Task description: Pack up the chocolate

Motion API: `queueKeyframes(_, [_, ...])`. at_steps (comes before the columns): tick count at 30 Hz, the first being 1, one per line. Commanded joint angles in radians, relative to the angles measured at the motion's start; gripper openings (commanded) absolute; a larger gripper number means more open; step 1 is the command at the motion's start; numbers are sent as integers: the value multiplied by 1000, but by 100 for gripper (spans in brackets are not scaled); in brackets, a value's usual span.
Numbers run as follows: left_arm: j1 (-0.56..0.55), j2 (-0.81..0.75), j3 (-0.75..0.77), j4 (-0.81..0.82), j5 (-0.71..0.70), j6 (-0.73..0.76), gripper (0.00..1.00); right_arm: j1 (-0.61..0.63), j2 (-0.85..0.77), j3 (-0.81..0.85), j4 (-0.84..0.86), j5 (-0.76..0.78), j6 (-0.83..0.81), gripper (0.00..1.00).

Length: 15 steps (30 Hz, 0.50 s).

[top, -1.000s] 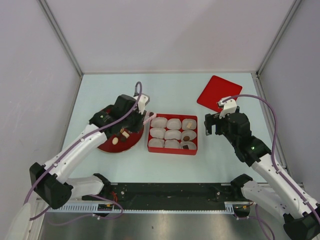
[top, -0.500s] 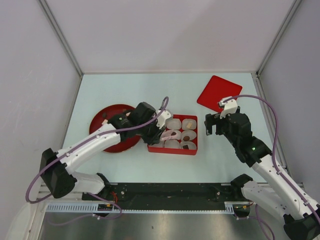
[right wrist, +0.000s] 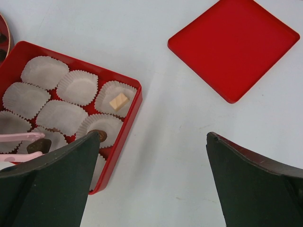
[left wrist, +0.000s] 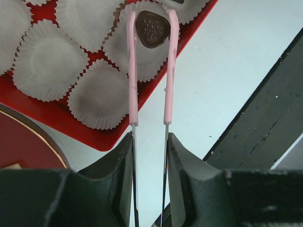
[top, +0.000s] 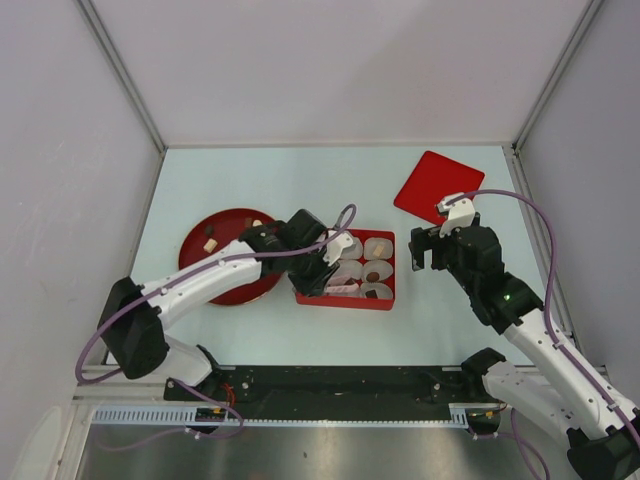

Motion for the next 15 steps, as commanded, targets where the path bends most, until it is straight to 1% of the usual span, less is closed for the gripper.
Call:
queueKeyframes(1, [-9,12,41,11,21,31,14,3,0,2,35,2,-6,99])
queueKeyframes(3, [-9,23,40,6,-1,32,16,3,0,2,33,2,-4,99])
queueKeyframes(10, [-7,49,35,-3,-2,37,21,5,5,2,33,2,-4,99])
queueKeyframes(15, [-7,60,32,2,-22,35,28,5,5,2,33,-1,-6,99])
